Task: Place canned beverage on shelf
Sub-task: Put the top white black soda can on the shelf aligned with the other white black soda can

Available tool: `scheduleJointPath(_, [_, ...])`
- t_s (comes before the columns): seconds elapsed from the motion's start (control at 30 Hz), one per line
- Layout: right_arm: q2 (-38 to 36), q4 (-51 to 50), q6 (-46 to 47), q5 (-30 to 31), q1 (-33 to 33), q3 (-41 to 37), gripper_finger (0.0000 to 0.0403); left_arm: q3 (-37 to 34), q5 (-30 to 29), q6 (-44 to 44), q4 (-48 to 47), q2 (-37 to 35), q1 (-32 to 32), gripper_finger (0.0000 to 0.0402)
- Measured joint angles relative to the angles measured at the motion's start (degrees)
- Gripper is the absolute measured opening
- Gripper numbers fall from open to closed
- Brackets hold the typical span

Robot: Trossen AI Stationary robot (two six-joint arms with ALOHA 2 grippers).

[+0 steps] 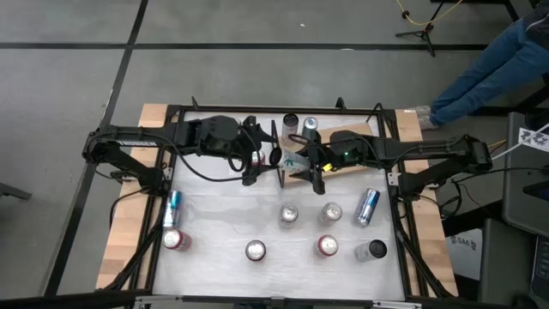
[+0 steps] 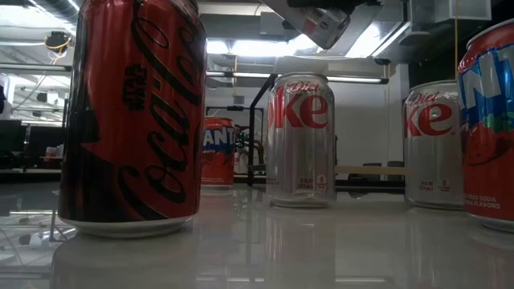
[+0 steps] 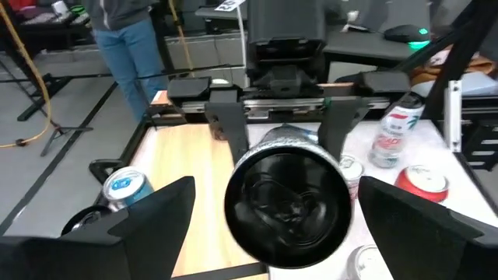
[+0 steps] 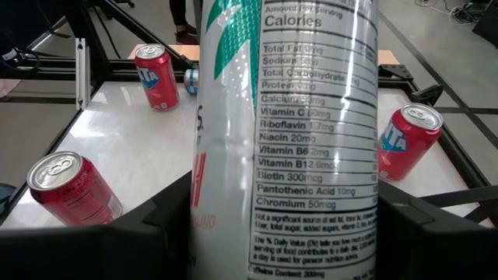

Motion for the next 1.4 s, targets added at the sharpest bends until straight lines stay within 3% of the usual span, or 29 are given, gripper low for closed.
scheduleJointPath(0.17, [0.02, 1.7, 0.02, -1.0, 0.0, 0.0, 0.025, 0.0, 3.37, 0.13, 0.53, 1.67, 0.0, 0.0352])
scheduleJointPath(1.07, [0.02, 2.29, 0.03, -1.53, 0.02, 0.07, 0.025, 0.0, 3.12, -0.2, 3.96, 3.12, 0.0, 0.0351])
scheduleJointPath(1.4, [0.02, 2.27, 0.04, -1.55, -0.02, 0.07, 0.025, 0.0, 3.12, -0.2, 3.87, 3.12, 0.02, 0.029])
